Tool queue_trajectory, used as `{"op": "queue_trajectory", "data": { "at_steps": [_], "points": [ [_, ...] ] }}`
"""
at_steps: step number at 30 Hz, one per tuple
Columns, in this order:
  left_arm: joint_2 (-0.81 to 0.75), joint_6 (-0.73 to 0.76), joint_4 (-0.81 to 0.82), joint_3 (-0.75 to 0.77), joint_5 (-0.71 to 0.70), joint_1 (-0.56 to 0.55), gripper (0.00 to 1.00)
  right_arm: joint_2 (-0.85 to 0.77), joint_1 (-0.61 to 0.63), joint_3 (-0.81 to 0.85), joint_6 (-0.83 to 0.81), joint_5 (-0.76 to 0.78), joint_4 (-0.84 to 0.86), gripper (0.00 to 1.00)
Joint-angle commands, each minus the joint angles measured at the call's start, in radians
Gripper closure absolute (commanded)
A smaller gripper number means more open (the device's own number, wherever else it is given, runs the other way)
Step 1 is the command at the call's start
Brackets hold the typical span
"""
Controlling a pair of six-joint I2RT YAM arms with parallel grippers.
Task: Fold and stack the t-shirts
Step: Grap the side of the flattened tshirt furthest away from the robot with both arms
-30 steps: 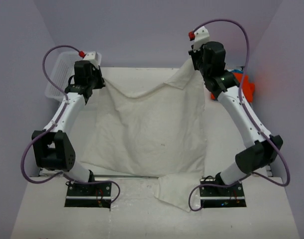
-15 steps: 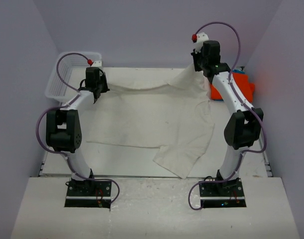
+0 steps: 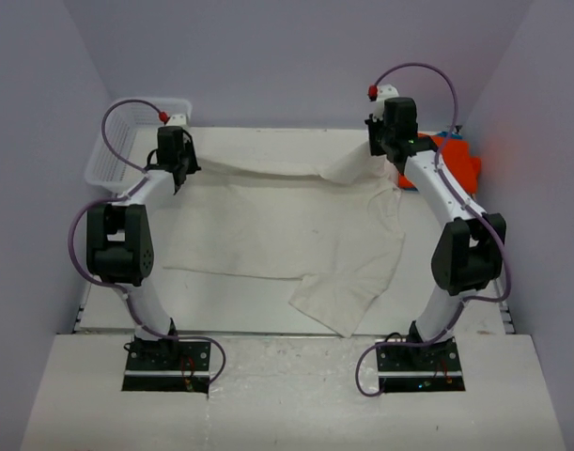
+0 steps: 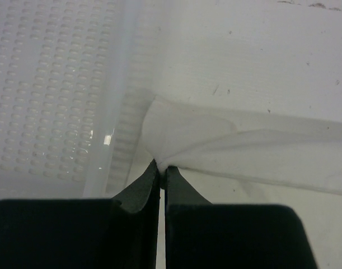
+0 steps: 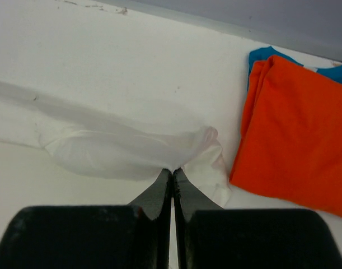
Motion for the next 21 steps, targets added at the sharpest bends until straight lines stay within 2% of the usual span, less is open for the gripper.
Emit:
{"op": "queue_trajectory", "data": {
  "at_steps": [1, 9, 21],
  "points": [
    [-0.012, 0.0, -0.015, 0.043, -0.062, 0.006, 1.0, -0.141, 0.012, -0.078, 0.069, 0.049, 0.036, 1.0],
    [0.038, -0.032, -0.085, 0.08, -0.078, 0.003, 1.0, -0.209, 0.035, -0.146, 0.126, 0.08, -0.024, 1.0],
    [0.087, -0.061, -0.2, 0.137, -0.137, -0.011, 1.0, -0.246, 0.144, -0.244, 0.207, 0.205, -0.127, 1.0]
  ]
}}
